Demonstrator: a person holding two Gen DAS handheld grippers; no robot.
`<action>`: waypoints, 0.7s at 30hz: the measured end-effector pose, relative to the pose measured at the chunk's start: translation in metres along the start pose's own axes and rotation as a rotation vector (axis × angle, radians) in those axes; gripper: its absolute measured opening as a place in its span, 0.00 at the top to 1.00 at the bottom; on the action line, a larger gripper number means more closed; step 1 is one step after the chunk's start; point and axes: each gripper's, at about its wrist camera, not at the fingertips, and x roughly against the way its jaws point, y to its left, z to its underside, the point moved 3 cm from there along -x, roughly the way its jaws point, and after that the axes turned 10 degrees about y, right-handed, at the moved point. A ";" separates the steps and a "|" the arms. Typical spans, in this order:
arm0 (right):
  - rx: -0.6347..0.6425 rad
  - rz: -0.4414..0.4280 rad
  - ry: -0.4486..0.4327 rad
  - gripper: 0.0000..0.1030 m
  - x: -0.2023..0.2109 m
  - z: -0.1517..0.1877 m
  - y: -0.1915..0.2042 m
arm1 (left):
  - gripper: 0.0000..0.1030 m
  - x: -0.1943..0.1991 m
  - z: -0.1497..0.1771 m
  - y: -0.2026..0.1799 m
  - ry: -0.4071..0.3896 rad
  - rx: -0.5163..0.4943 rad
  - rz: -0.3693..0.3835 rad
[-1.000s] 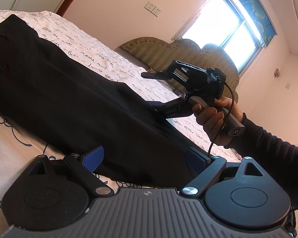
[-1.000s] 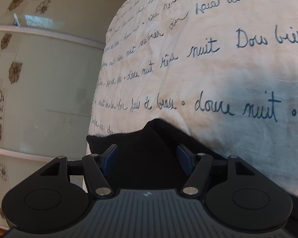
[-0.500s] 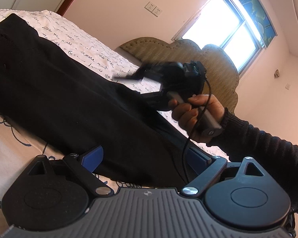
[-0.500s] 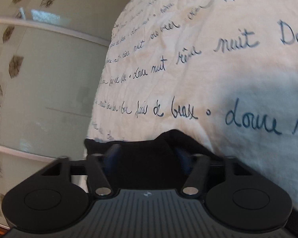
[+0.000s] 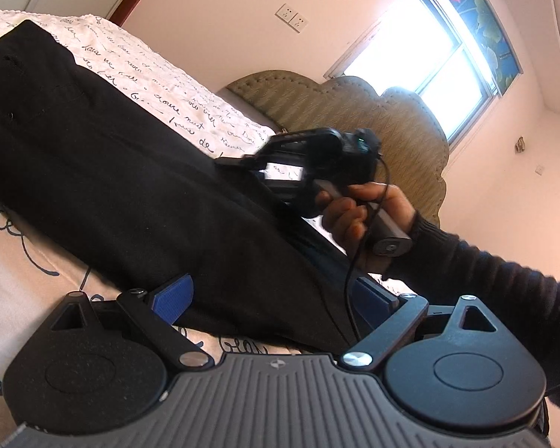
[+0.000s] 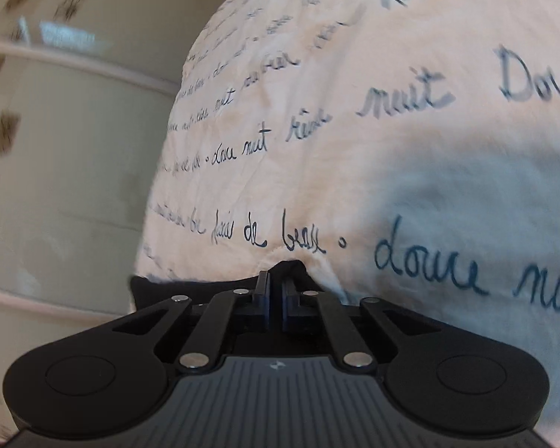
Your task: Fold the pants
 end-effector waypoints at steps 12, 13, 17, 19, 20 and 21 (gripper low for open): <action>0.027 0.131 -0.160 0.90 0.061 0.094 0.001 | 0.07 0.000 -0.005 -0.002 0.007 -0.014 -0.009; -0.013 0.172 -0.158 0.92 0.055 0.095 -0.013 | 0.07 0.000 -0.005 -0.002 0.009 -0.015 -0.009; -0.151 0.041 -0.351 0.91 0.075 0.112 -0.037 | 0.07 0.000 -0.006 -0.005 0.015 -0.029 -0.020; -0.119 0.033 -0.477 0.89 0.100 0.137 -0.026 | 0.07 0.000 -0.006 -0.006 0.015 -0.037 -0.028; -0.106 0.004 -0.516 0.88 0.111 0.152 -0.023 | 0.07 0.000 -0.006 -0.007 0.015 -0.041 -0.031; -0.104 -0.034 -0.551 0.87 0.124 0.172 -0.024 | 0.07 0.000 -0.006 -0.007 0.015 -0.045 -0.035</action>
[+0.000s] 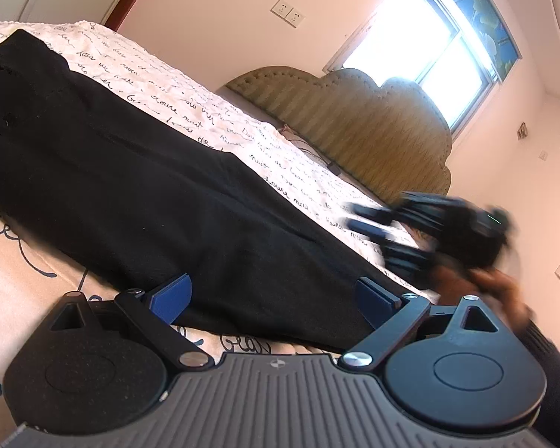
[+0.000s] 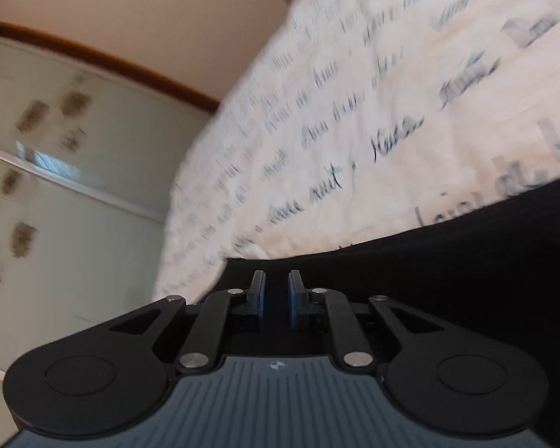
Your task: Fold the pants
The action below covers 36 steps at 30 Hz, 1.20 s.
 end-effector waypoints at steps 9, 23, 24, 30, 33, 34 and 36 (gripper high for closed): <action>-0.257 0.081 -0.599 0.25 0.236 0.087 -0.098 | 0.03 -0.005 0.002 -0.009 0.016 -0.062 -0.051; -0.419 0.204 -0.705 0.26 0.271 0.062 -0.174 | 0.03 -0.010 0.005 -0.021 0.048 -0.166 -0.165; -0.420 0.196 -0.725 0.26 0.270 0.059 -0.178 | 0.03 -0.010 0.005 -0.021 0.051 -0.173 -0.173; -0.319 0.237 -0.773 0.30 0.266 0.056 -0.177 | 0.02 -0.013 0.008 -0.030 0.071 -0.224 -0.230; -0.308 0.284 -0.785 0.60 0.261 0.058 -0.182 | 0.02 -0.015 0.010 -0.036 0.083 -0.257 -0.271; -0.326 0.275 -0.788 0.71 0.261 0.060 -0.189 | 0.02 -0.016 0.010 -0.039 0.088 -0.276 -0.291; -0.359 0.198 -0.814 0.76 0.265 0.064 -0.199 | 0.02 -0.018 0.011 -0.047 0.103 -0.314 -0.335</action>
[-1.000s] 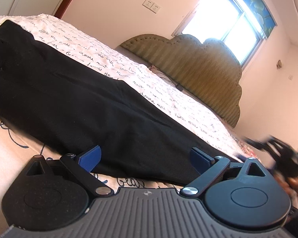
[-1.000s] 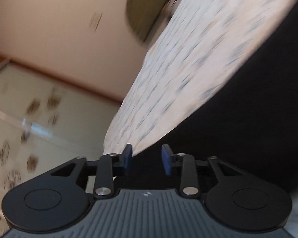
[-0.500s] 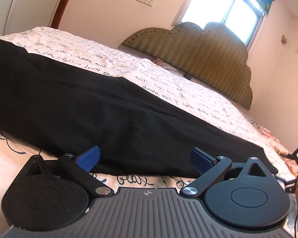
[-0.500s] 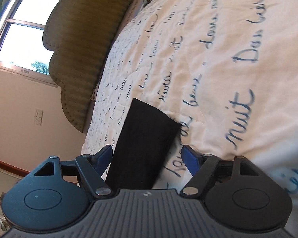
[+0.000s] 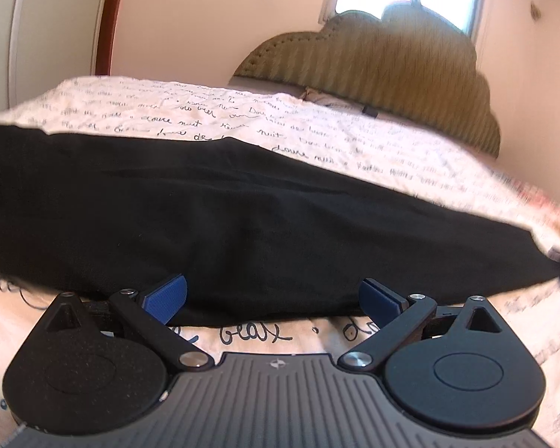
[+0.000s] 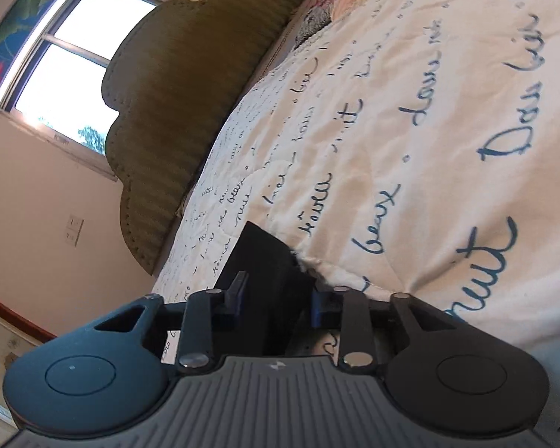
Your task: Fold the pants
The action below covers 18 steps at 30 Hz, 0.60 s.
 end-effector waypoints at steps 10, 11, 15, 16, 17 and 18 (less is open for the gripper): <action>0.023 0.047 0.010 0.91 -0.005 0.000 -0.002 | 0.03 0.015 -0.047 -0.086 -0.048 -0.181 0.166; 0.042 0.065 0.009 0.91 -0.006 0.000 0.001 | 0.03 0.014 -0.056 -0.100 -0.047 -0.208 0.201; 0.189 0.144 -0.037 0.91 -0.006 0.010 0.023 | 0.03 -0.001 -0.098 -0.165 -0.009 -0.283 0.372; 0.238 0.157 -0.049 0.91 -0.005 0.014 0.030 | 0.03 -0.005 -0.107 -0.183 0.011 -0.294 0.422; 0.285 0.176 -0.061 0.91 -0.005 0.017 0.036 | 0.03 -0.012 -0.116 -0.205 0.043 -0.308 0.466; 0.337 0.193 -0.064 0.91 -0.005 0.022 0.043 | 0.03 -0.019 -0.124 -0.224 0.080 -0.322 0.498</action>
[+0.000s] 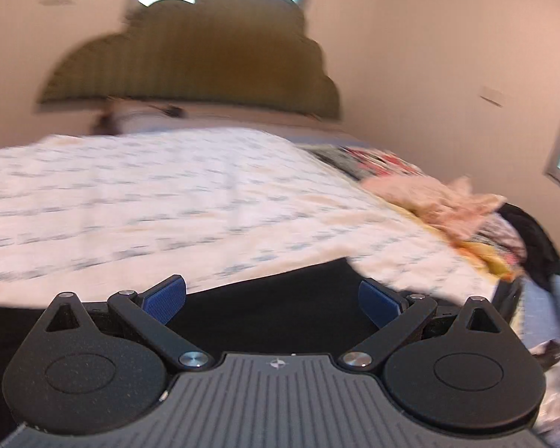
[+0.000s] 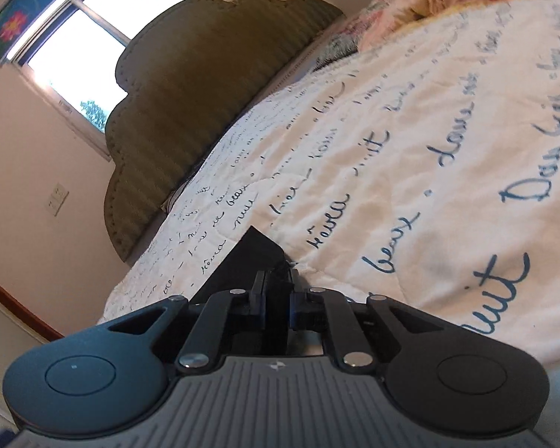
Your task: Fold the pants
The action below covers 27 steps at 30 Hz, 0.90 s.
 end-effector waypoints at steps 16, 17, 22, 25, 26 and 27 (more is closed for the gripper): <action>0.345 -0.018 -0.035 0.91 0.007 0.020 0.052 | 0.34 -0.235 -0.040 -0.070 0.607 0.099 0.108; 0.359 -0.016 -0.035 0.91 0.006 0.021 0.054 | 0.43 -0.237 -0.039 -0.068 0.607 0.107 0.096; 0.356 -0.049 -0.024 0.88 0.006 0.021 0.054 | 0.84 -0.238 -0.034 -0.063 0.592 0.101 0.046; 0.327 -0.082 -0.008 0.80 0.007 0.021 0.051 | 0.94 -0.241 -0.032 -0.051 0.584 0.146 0.042; 0.314 -0.108 -0.029 0.77 0.012 0.021 0.049 | 0.93 -0.241 -0.031 -0.047 0.577 0.166 0.045; 0.290 -0.142 -0.059 0.69 0.017 0.020 0.044 | 0.93 -0.240 -0.029 -0.043 0.571 0.186 0.052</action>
